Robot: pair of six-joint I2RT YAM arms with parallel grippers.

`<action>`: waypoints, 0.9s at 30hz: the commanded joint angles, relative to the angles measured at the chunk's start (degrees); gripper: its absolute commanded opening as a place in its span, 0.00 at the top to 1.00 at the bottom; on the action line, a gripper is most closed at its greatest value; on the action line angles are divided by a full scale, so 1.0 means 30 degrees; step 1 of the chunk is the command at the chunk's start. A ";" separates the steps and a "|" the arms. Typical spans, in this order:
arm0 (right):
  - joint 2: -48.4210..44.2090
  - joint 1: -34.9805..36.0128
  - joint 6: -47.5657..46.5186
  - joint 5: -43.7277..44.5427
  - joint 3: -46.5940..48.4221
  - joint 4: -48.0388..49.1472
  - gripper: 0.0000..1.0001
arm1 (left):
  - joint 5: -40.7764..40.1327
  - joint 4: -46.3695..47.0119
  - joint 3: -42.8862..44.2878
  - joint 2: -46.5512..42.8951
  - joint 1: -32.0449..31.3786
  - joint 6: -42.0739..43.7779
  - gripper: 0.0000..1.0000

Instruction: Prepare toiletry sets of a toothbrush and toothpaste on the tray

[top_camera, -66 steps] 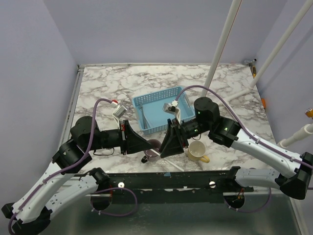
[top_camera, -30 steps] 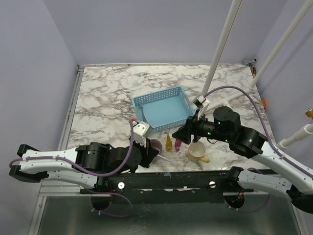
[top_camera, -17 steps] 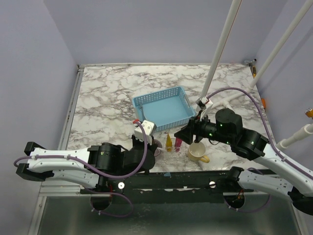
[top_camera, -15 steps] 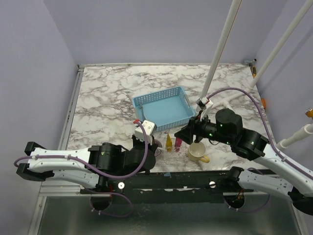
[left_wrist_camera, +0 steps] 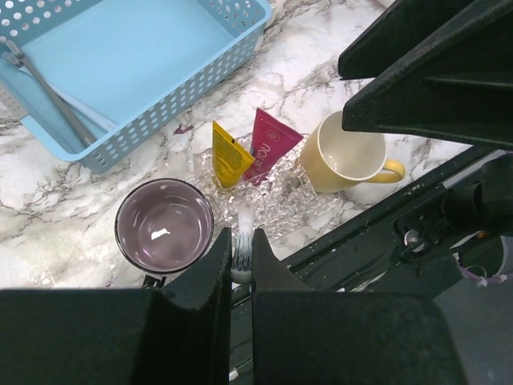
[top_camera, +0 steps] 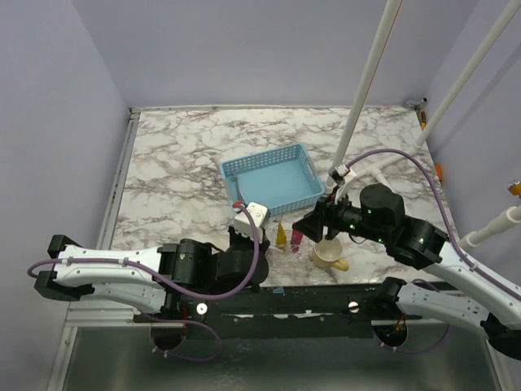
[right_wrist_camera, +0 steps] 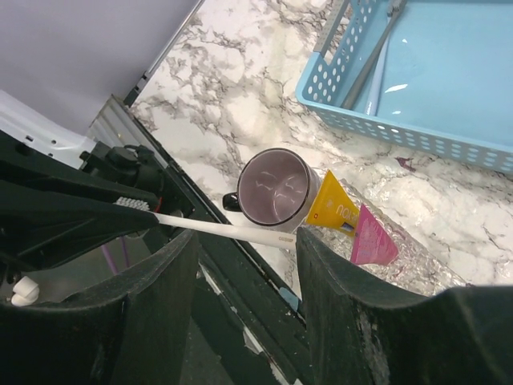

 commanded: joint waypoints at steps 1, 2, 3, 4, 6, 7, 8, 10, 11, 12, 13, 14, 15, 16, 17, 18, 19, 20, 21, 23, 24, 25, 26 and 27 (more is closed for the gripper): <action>-0.0447 0.0033 0.0035 0.0560 -0.0398 -0.0397 0.45 | 0.0187 0.0008 0.0408 0.0748 0.0048 0.0064 1.00; -0.0546 0.0035 0.0074 0.0573 -0.0439 -0.0421 0.45 | 0.0188 -0.0083 0.0396 0.0859 0.0087 -0.0035 1.00; -0.0604 0.0037 0.0062 0.0558 -0.0508 -0.0424 0.45 | 0.0236 -0.0053 0.0350 0.0946 0.0098 -0.0057 1.00; -0.0597 0.0041 0.0038 0.0530 -0.0546 -0.0448 0.45 | 0.0320 0.0017 0.0314 0.1011 0.0109 -0.0058 1.00; -0.0651 0.0039 0.0099 0.0559 -0.0614 -0.0538 0.45 | 0.0396 0.0153 0.0222 0.1129 0.0190 -0.0061 1.00; -0.0697 0.0032 0.0083 0.0545 -0.0695 -0.0547 0.45 | 0.0427 0.0197 0.0179 0.1159 0.0234 -0.0051 1.00; -0.0737 0.0041 0.0109 0.0544 -0.0745 -0.0540 0.45 | 0.0413 0.0251 0.0103 0.1190 0.0263 -0.0077 1.00; -0.0798 0.0041 0.0142 0.0559 -0.0899 -0.0500 0.45 | 0.0506 0.0551 -0.0147 0.1163 0.0383 -0.0081 1.00; -0.0824 0.0036 0.0161 0.0573 -0.0968 -0.0456 0.45 | 0.0663 0.0856 -0.0338 0.1162 0.0460 -0.0016 1.00; -0.0853 0.0036 0.0175 0.0574 -0.1025 -0.0448 0.45 | 0.0805 0.1049 -0.0499 0.1198 0.0611 0.0048 1.00; -0.0863 0.0060 0.0168 0.0574 -0.1089 -0.0403 0.45 | 0.0878 0.1155 -0.0668 0.1219 0.0695 -0.0029 1.00; -0.0891 0.0034 0.0191 0.0599 -0.1160 -0.0389 0.45 | 0.0957 0.1246 -0.0791 0.1257 0.0776 -0.0109 1.00; -0.0915 0.0047 0.0238 0.0603 -0.1210 -0.0353 0.45 | 0.0986 0.1490 -0.0952 0.1280 0.0839 -0.0123 1.00; -0.0960 0.0033 0.0250 0.0577 -0.1256 -0.0315 0.45 | 0.1040 0.1730 -0.1142 0.1251 0.0883 -0.0062 1.00; -0.0974 0.0032 0.0245 0.0546 -0.1320 -0.0264 0.45 | 0.1070 0.2008 -0.1302 0.1272 0.0957 -0.0010 1.00; -0.0998 0.0052 0.0251 0.0528 -0.1392 -0.0234 0.45 | 0.1133 0.2236 -0.1416 0.1302 0.1051 0.0050 1.00; -0.1005 0.0058 0.0292 0.0515 -0.1451 -0.0220 0.45 | 0.1143 0.2320 -0.1460 0.1373 0.1112 0.0051 1.00; -0.0990 0.0032 0.0321 0.0487 -0.1520 -0.0168 0.45 | 0.1102 0.2339 -0.1468 0.1461 0.1185 0.0040 1.00; -0.1019 0.0037 0.0348 0.0457 -0.1591 -0.0161 0.45 | 0.1035 0.2354 -0.1439 0.1559 0.1217 0.0013 1.00; -0.1113 0.0035 0.0421 0.0427 -0.1736 -0.0106 0.45 | 0.0903 0.2520 -0.1481 0.1736 0.1283 -0.0010 1.00; -0.1171 0.0032 0.0429 0.0442 -0.1852 -0.0087 0.45 | 0.0855 0.2663 -0.1554 0.1852 0.1312 0.0005 1.00; -0.1221 0.0041 0.0456 0.0478 -0.1913 -0.0073 0.45 | 0.0825 0.2781 -0.1590 0.1961 0.1320 0.0010 1.00; -0.1264 0.0032 0.0490 0.0557 -0.2006 -0.0075 0.44 | 0.0832 0.2916 -0.1655 0.2072 0.1370 0.0010 1.00; -0.1319 0.0040 0.0495 0.0601 -0.2103 -0.0073 0.44 | 0.0852 0.3042 -0.1771 0.2176 0.1418 -0.0012 1.00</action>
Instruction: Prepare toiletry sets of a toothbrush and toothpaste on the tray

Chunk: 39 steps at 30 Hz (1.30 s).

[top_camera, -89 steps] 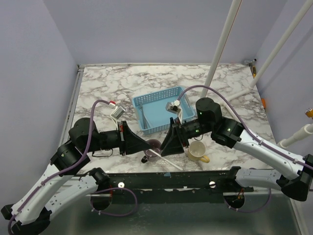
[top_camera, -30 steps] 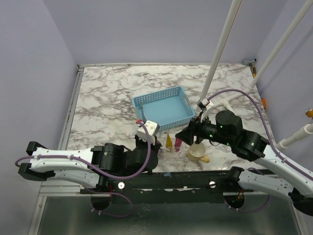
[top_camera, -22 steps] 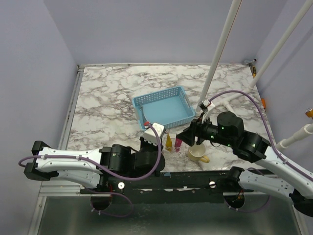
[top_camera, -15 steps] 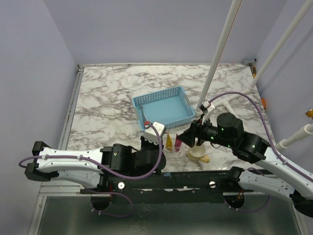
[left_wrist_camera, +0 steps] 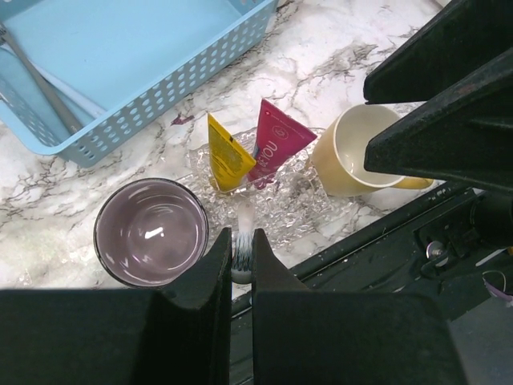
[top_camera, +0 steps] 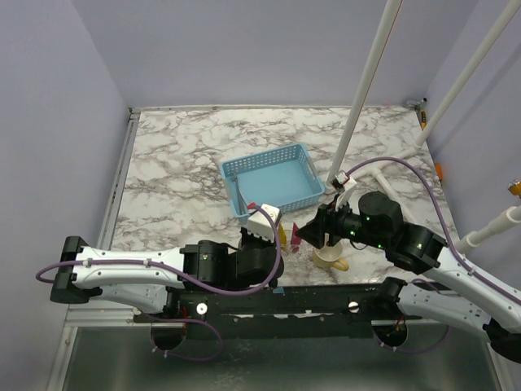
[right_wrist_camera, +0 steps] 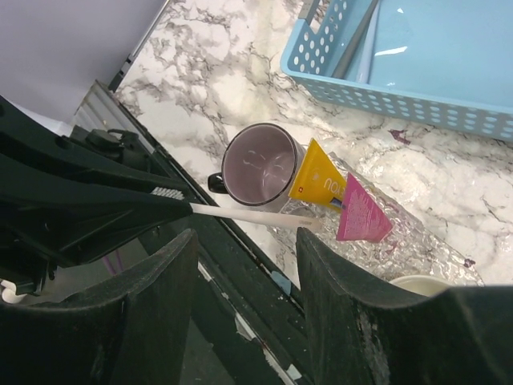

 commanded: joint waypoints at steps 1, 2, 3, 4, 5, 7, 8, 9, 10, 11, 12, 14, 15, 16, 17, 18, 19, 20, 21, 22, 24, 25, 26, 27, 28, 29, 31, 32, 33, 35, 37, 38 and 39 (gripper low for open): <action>-0.0423 0.0038 0.0228 0.0529 -0.0536 -0.0065 0.44 | 0.0045 0.1206 -0.0478 0.0513 0.0240 0.0023 1.00; -0.0438 0.0052 0.0269 0.0565 -0.0594 -0.0051 0.44 | 0.0133 0.1404 -0.0563 0.0583 0.0326 0.0087 1.00; -0.0460 0.0036 0.0309 0.0567 -0.0629 -0.0036 0.44 | 0.0189 0.1581 -0.0622 0.0669 0.0395 0.0102 1.00; -0.0467 0.0048 0.0312 0.0567 -0.0663 -0.0036 0.44 | 0.0164 0.1632 -0.0631 0.0756 0.0432 0.0098 1.00; -0.0460 0.0034 0.0317 0.0567 -0.0679 -0.0022 0.44 | 0.0147 0.1647 -0.0629 0.0872 0.0461 0.0113 1.00; -0.0438 0.0051 0.0302 0.0625 -0.0677 0.0037 0.43 | 0.0060 0.1648 -0.0602 0.1135 0.0506 0.0098 1.00; -0.0410 0.0049 0.0281 0.0626 -0.0688 0.0051 0.43 | 0.0042 0.1620 -0.0602 0.1256 0.0520 0.0053 1.00; -0.0394 0.0043 0.0240 0.0626 -0.0648 0.0054 0.43 | 0.0025 0.1619 -0.0604 0.1394 0.0548 -0.0026 1.00; -0.0400 0.0035 0.0238 0.0648 -0.0674 0.0052 0.43 | 0.0006 0.1648 -0.0627 0.1556 0.0577 -0.0075 1.00; -0.0401 0.0056 0.0258 0.0661 -0.0713 0.0081 0.43 | 0.0031 0.1769 -0.0681 0.1666 0.0579 -0.0113 1.00; -0.0401 0.0033 0.0225 0.0671 -0.0719 0.0081 0.43 | 0.0034 0.1865 -0.0739 0.1850 0.0607 -0.0134 1.00; -0.0438 0.0051 0.0225 0.0680 -0.0781 0.0048 0.43 | 0.0070 0.1962 -0.0777 0.2176 0.0635 -0.0271 1.00; -0.0453 0.0037 0.0207 0.0684 -0.0819 0.0026 0.43 | 0.0085 0.2015 -0.0803 0.2321 0.0638 -0.0340 1.00; -0.0464 0.0040 0.0229 0.0684 -0.0854 -0.0021 0.43 | 0.0039 0.2077 -0.0807 0.2456 0.0638 -0.0395 1.00; -0.0494 0.0035 0.0215 0.0684 -0.0887 -0.0036 0.43 | 0.0021 0.2163 -0.0836 0.2589 0.0638 -0.0421 1.00; -0.0495 0.0045 0.0229 0.0684 -0.0910 -0.0065 0.43 | -0.0041 0.2202 -0.0836 0.2728 0.0638 -0.0454 1.00; -0.0521 0.0036 0.0191 0.0684 -0.0901 -0.0094 0.42 | -0.0108 0.2253 -0.0836 0.2872 0.0638 -0.0537 1.00; -0.0525 0.0034 0.0199 0.0684 -0.0917 -0.0138 0.42 | -0.0142 0.2264 -0.0814 0.3009 0.0638 -0.0600 1.00; -0.0551 0.0033 0.0196 0.0684 -0.0919 -0.0209 0.42 | -0.0145 0.2292 -0.0765 0.3170 0.0638 -0.0611 1.00; -0.0544 0.0056 0.0193 0.0684 -0.0948 -0.0255 0.42 | -0.0222 0.2265 -0.0712 0.3324 0.0638 -0.0628 1.00; -0.0610 0.0032 0.0199 0.0684 -0.0988 -0.0299 0.42 | -0.0321 0.2150 -0.0578 0.3622 0.0638 -0.0774 1.00; -0.0639 0.0046 0.0199 0.0712 -0.1016 -0.0343 0.42 | -0.0350 0.2160 -0.0551 0.3745 0.0638 -0.0826 1.00; -0.0661 0.0033 0.0195 0.0713 -0.1057 -0.0384 0.42 | -0.0348 0.2189 -0.0529 0.3860 0.0638 -0.0892 1.00; -0.0676 0.0054 0.0200 0.0713 -0.1095 -0.0416 0.42 | -0.0333 0.2240 -0.0518 0.3960 0.0638 -0.0951 1.00; -0.0721 0.0054 0.0215 0.0713 -0.1125 -0.0443 0.42 | -0.0322 0.2262 -0.0499 0.4068 0.0638 -0.0941 1.00; -0.0768 0.0038 0.0225 0.0713 -0.1116 -0.0468 0.42 | -0.0293 0.2264 -0.0460 0.4200 0.0638 -0.0974 1.00; -0.0782 0.0036 0.0250 0.0698 -0.1120 -0.0525 0.42 | -0.0271 0.2158 -0.0355 0.4389 0.0638 -0.1027 1.00; -0.0788 0.0040 0.0238 0.0713 -0.1116 -0.0543 0.42 | -0.0288 0.2071 -0.0266 0.4479 0.0634 -0.1024 1.00; -0.0784 0.0036 0.0250 0.0713 -0.1126 -0.0543 0.42 | -0.0255 0.1966 -0.0205 0.4543 0.0638 -0.1018 1.00; -0.0737 0.0054 0.0248 0.0691 -0.1131 -0.0563 0.41 | -0.0240 0.1734 -0.0055 0.4634 0.0638 -0.1030 1.00; -0.0702 0.0058 0.0237 0.0684 -0.1137 -0.0534 0.41 | -0.0234 0.1521 0.0056 0.4687 0.0638 -0.1059 1.00; -0.0671 0.0033 0.0253 0.0656 -0.1159 -0.0506 0.41 | -0.0233 0.1451 0.0072 0.4668 0.0638 -0.1093 1.00; -0.0653 0.0033 0.0282 0.0633 -0.1173 -0.0458 0.41 | -0.0255 0.1374 0.0072 0.4643 0.0638 -0.1103 1.00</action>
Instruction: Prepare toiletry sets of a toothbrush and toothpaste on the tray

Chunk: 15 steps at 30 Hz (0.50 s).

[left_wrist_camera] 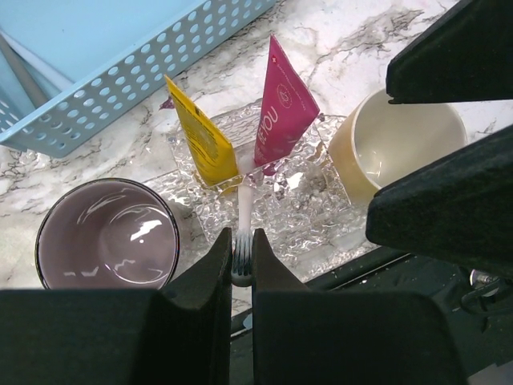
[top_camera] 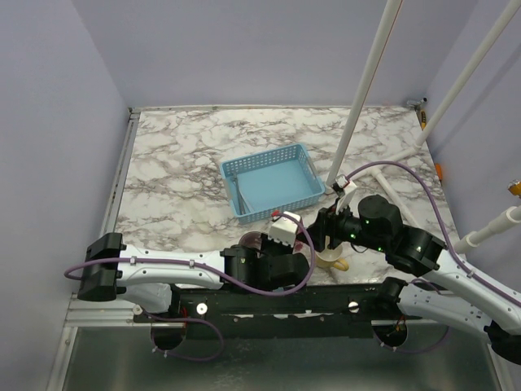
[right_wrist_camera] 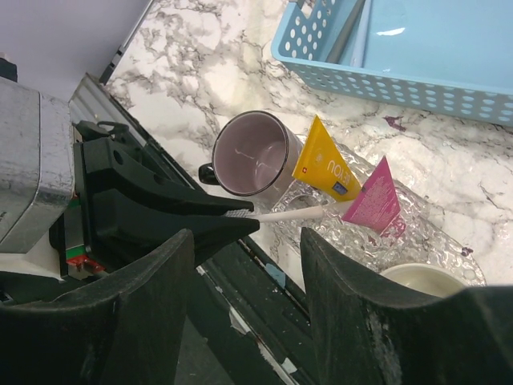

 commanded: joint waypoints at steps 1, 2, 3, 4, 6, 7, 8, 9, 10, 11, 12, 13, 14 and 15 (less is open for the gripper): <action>-0.0084 0.0043 0.0149 0.0367 -0.0308 -0.0382 0.41 | -0.0091 -0.0952 0.0422 0.0125 0.0069 -0.0402 1.00; -0.0051 0.0056 0.0178 0.0327 -0.0336 -0.0322 0.41 | -0.0101 -0.1040 0.0378 0.0064 0.0069 -0.0476 1.00; -0.0053 0.0053 0.0207 0.0305 -0.0368 -0.0300 0.41 | -0.0094 -0.1078 0.0317 -0.0017 0.0073 -0.0533 1.00; -0.0024 0.0040 0.0193 0.0276 -0.0358 -0.0286 0.40 | -0.0078 -0.1105 0.0236 -0.0151 0.0070 -0.0572 1.00; 0.0049 0.0055 0.0206 0.0275 -0.0376 -0.0256 0.40 | -0.0106 -0.1137 0.0071 -0.0338 0.0041 -0.0663 1.00; 0.0072 0.0036 0.0188 0.0275 -0.0362 -0.0230 0.40 | -0.0115 -0.1181 0.0022 -0.0447 0.0040 -0.0688 0.99; 0.0091 0.0053 0.0206 0.0247 -0.0359 -0.0228 0.40 | -0.0106 -0.1196 -0.0035 -0.0572 0.0033 -0.0685 0.95; 0.0130 0.0038 0.0229 0.0246 -0.0376 -0.0208 0.40 | -0.0104 -0.1219 -0.0083 -0.0677 0.0040 -0.0685 0.91; 0.0158 0.0046 0.0231 0.0268 -0.0373 -0.0172 0.39 | -0.0127 -0.1223 -0.0124 -0.0787 0.0026 -0.0693 0.87; 0.0181 0.0032 0.0233 0.0275 -0.0369 -0.0146 0.39 | -0.0130 -0.1203 -0.0151 -0.0910 0.0011 -0.0686 0.84; 0.0207 0.0025 0.0219 0.0275 -0.0366 -0.0139 0.39 | -0.0146 -0.1197 -0.0208 -0.1005 -0.0015 -0.0686 0.81; 0.0238 0.0033 0.0260 0.0275 -0.0331 -0.0110 0.39 | -0.0197 -0.1198 -0.0243 -0.1101 -0.0033 -0.0673 0.79; 0.0297 0.0037 0.0266 0.0275 -0.0319 -0.0081 0.39 | -0.0231 -0.1224 -0.0245 -0.1194 -0.0062 -0.0657 0.76; 0.0342 0.0036 0.0266 0.0257 -0.0290 -0.0078 0.39 | -0.0243 -0.1253 -0.0245 -0.1269 -0.0048 -0.0631 0.74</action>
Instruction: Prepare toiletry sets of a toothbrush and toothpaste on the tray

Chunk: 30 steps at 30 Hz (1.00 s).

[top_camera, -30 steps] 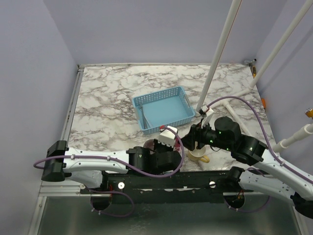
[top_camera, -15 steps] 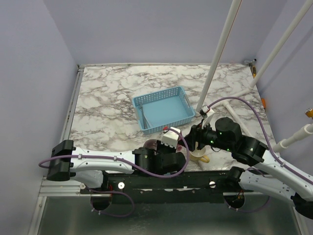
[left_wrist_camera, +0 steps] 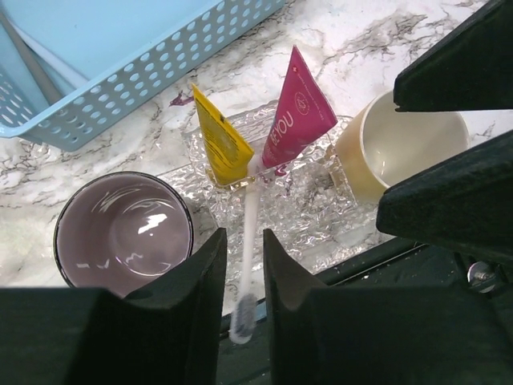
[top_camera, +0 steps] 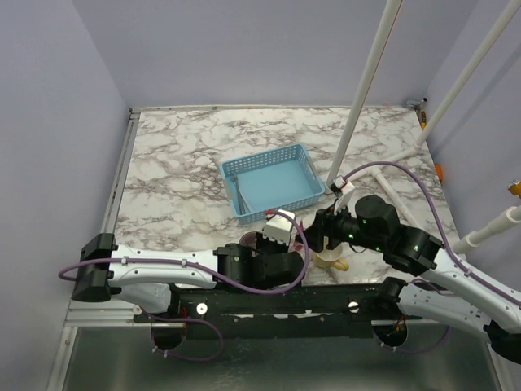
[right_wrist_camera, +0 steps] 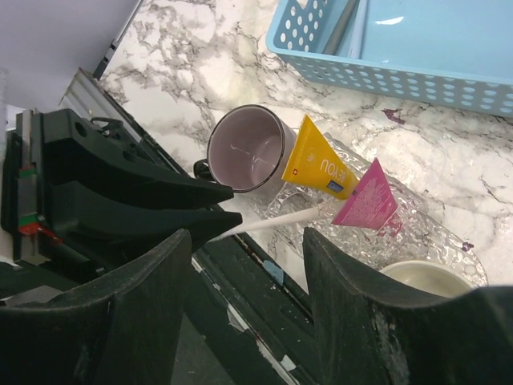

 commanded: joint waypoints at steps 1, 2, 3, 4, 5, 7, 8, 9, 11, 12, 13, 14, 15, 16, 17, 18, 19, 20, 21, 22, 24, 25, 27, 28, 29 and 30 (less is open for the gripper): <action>0.0184 0.0043 0.0165 0.0254 -0.0035 -0.0087 0.39 | -0.0271 -0.0509 -0.0274 -0.0769 -0.0056 -0.0124 0.72; 0.0213 0.0060 0.0170 0.0253 -0.0040 -0.0087 0.39 | -0.0271 -0.0561 -0.0246 -0.0872 -0.0076 -0.0108 0.71; 0.0247 0.0034 0.0175 0.0253 -0.0026 -0.0073 0.38 | -0.0311 -0.0640 -0.0217 -0.0972 -0.0106 -0.0088 0.71; 0.0248 0.0056 0.0159 0.0252 0.0002 -0.0058 0.38 | -0.0318 -0.0645 -0.0215 -0.1087 -0.0123 -0.0050 0.70; 0.0263 0.0034 0.0175 0.0261 0.0007 -0.0058 0.38 | -0.0342 -0.0630 -0.0215 -0.1200 -0.0150 -0.0022 0.69; 0.0307 0.0056 0.0215 0.0224 0.0007 -0.0029 0.38 | -0.0344 -0.0586 -0.0244 -0.1417 -0.0165 0.0109 0.67; 0.0329 0.0040 0.0259 0.0224 0.0014 -0.0004 0.38 | -0.0361 -0.0601 -0.0230 -0.1515 -0.0165 0.0153 0.67; 0.0372 0.0040 0.0259 0.0224 0.0048 0.0022 0.38 | -0.0371 -0.0629 -0.0215 -0.1609 -0.0190 0.0182 0.66; 0.0466 0.0047 0.0278 0.0278 0.0185 0.0059 0.38 | -0.0366 -0.0781 -0.0110 -0.1821 -0.0194 0.0270 0.65; 0.0573 0.0037 0.0292 0.0360 0.0324 0.0033 0.38 | -0.0345 -0.0930 -0.0021 -0.1925 -0.0194 0.0275 0.64; 0.0712 0.0032 0.0272 0.0467 0.0533 -0.0024 0.38 | -0.0395 -0.1071 0.0097 -0.2054 -0.0194 0.0386 0.63; 0.0900 0.0034 0.0281 0.0556 0.0701 -0.0080 0.38 | -0.0401 -0.1260 0.0221 -0.2186 -0.0180 0.0481 0.63; 0.1108 0.0035 0.0203 0.0597 0.0939 -0.0106 0.38 | -0.0427 -0.1450 0.0364 -0.2319 -0.0194 0.0547 0.62; 0.1258 0.0032 0.0117 0.0645 0.1224 -0.0116 0.38 | -0.0460 -0.1648 0.0467 -0.2449 -0.0194 0.0625 0.60; 0.1517 0.0044 0.0050 0.0739 0.1451 -0.0117 0.38 | -0.0390 -0.1738 0.0541 -0.2609 -0.0194 0.0788 0.58; 0.1769 0.0039 -0.0074 0.0773 0.1782 -0.0088 0.38 | -0.0286 -0.1766 0.0581 -0.2775 -0.0191 0.1076 0.56; 0.2104 0.0052 -0.0206 0.0806 0.2109 -0.0062 0.38 | -0.0167 -0.1813 0.0664 -0.2917 -0.0194 0.1298 0.55; 0.2420 0.0043 -0.0303 0.0872 0.2508 -0.0073 0.38 | -0.0058 -0.1908 0.0774 -0.3039 -0.0180 0.1432 0.54; 0.2876 0.0048 -0.0415 0.0946 0.2829 -0.0102 0.38 | 0.0081 -0.2073 0.0886 -0.3201 -0.0168 0.1486 0.52; 0.3378 0.0062 -0.0543 0.1005 0.3327 -0.0184 0.38 | 0.0231 -0.2080 0.0926 -0.3426 -0.0143 0.1630 0.50; 0.4407 0.0038 -0.0734 0.1196 0.4209 -0.0455 0.38 | 0.0777 -0.1791 0.0814 -0.4031 -0.0037 0.2074 0.48; 0.4874 0.0058 -0.0792 0.1825 0.4659 -0.0598 0.38 | 0.0949 -0.1723 0.0760 -0.4349 0.0046 0.2264 0.46; 0.6007 0.0054 -0.0896 0.2475 0.5448 -0.0852 0.38 | 0.1531 -0.1584 0.0613 -0.5067 0.0347 0.2635 0.45; 0.6649 0.0039 -0.0947 0.2734 0.5793 -0.0964 0.38 | 0.1916 -0.1490 0.0509 -0.5474 0.0607 0.2827 0.45; 0.7227 0.0058 -0.0936 0.2889 0.6192 -0.1092 0.38 | 0.2223 -0.1422 0.0419 -0.5866 0.0877 0.3032 0.45; 0.7956 0.0045 -0.0888 0.2993 0.6572 -0.1204 0.38 | 0.2562 -0.1350 0.0333 -0.6157 0.1192 0.3208 0.45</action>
